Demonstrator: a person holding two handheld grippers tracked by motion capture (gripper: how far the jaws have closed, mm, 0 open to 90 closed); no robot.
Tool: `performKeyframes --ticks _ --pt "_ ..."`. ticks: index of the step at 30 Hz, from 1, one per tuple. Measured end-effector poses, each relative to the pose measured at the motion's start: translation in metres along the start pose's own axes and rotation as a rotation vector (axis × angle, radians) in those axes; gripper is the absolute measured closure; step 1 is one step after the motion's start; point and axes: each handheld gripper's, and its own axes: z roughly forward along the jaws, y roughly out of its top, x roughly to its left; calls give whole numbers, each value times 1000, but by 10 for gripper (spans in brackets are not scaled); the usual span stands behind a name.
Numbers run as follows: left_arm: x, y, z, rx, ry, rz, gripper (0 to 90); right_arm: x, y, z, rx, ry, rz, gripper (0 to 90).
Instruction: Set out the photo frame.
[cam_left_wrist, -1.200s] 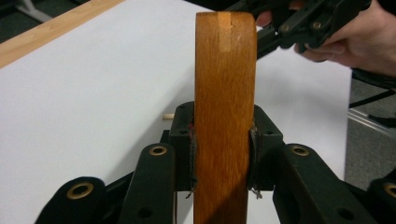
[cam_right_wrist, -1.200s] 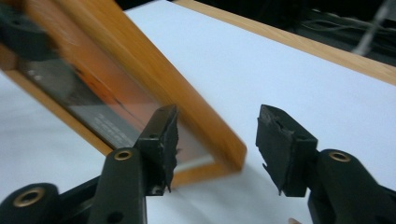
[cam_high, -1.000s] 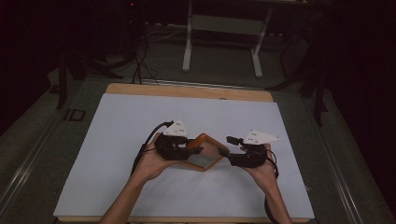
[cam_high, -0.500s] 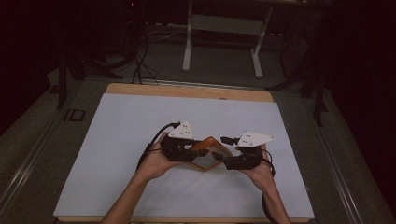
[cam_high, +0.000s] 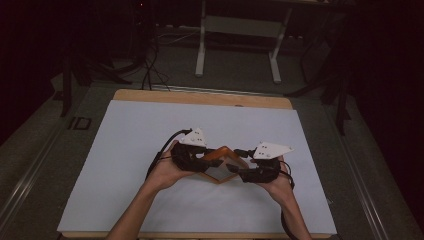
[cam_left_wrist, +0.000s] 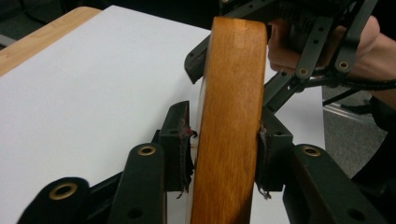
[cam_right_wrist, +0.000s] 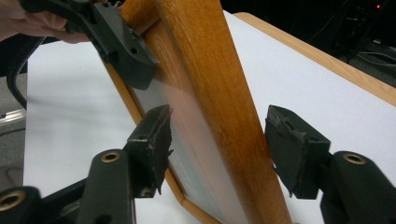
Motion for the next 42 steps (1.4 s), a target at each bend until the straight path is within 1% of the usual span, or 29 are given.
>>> performKeyframes --ticks 1,2,3,4,5,6,9,10,11,12,13,15,16,21,27,31,34,37,42 --pt "0 0 0 -2 -1 -2 605 0 0 -1 -2 1 -2 473" --pt "0 -1 0 -4 -2 -5 605 0 0 -1 -2 1 -2 473" --pt "1 -1 -1 -7 -1 -10 592 -1 -1 -2 -6 -1 -9 530" --pt "1 -1 -1 -7 -1 -10 588 -1 -1 -2 -6 -1 -9 530" --pt "2 -2 -1 -10 -1 -10 581 -1 -2 -4 -7 0 -16 569" --pt "2 -2 -2 -10 -1 -13 581 -1 -2 -4 -7 0 -16 569" --pt "3 -4 -3 -20 -2 -20 564 -1 -2 -6 -9 10 -24 610" --pt "4 -4 -3 -25 -2 -25 546 -1 -2 -6 -10 12 -27 616" --pt "4 -5 -3 -28 -2 -29 509 -1 -2 -7 -3 9 -38 623" --pt "4 -5 -3 -32 0 -30 509 -1 -2 -7 -3 9 -38 623" --pt "4 -5 -3 -35 2 -32 486 -1 -3 -8 0 9 -46 629" --pt "4 -6 -4 -40 12 -34 471 -1 -3 -8 1 7 -49 631" --pt "4 -6 -6 -46 10 -37 461 -1 -3 -8 4 5 -51 635" --pt "6 -10 -12 -86 14 -52 441 -1 -4 -11 14 1 -62 647" --pt "7 -17 -24 -133 41 -68 434 -2 -4 -12 20 -3 -72 657" --pt "7 -25 -32 -153 79 -78 436 -2 -6 -13 21 -4 -71 661" --pt "9 -32 -36 -161 95 -92 436 -3 -6 -14 22 -5 -71 665" --pt "10 -40 -37 -166 108 -110 435 -4 -7 -15 23 -9 -68 669" --pt "13 -52 -33 -175 134 -144 434 -4 -8 -16 31 -13 -75 674"
